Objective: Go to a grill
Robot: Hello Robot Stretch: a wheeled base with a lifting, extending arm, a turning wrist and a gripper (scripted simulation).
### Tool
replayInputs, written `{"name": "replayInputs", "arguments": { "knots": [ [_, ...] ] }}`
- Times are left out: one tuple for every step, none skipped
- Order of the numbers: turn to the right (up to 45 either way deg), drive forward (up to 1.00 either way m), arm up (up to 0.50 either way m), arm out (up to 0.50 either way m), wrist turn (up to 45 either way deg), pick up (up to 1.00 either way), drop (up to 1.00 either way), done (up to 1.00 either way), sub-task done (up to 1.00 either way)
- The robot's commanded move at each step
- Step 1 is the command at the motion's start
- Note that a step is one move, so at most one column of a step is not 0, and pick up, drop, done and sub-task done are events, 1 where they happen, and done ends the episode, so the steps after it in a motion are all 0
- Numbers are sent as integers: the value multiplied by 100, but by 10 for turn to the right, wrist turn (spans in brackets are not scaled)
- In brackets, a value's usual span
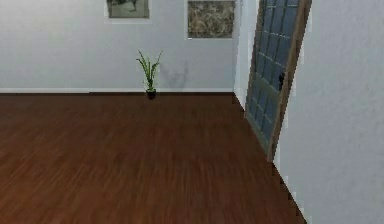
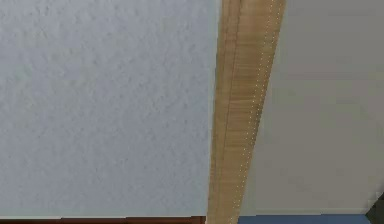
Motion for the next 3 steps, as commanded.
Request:
{"name": "replayInputs", "arguments": {
  "knots": [
    [60, 0, 0, 0, 0, 0, 0, 0, 0],
    [0, 25, 0, 0, 0, 0, 0, 0, 0],
    [-450, 0, 0, 0, 0, 0, 0, 0, 0]
  ]
}}
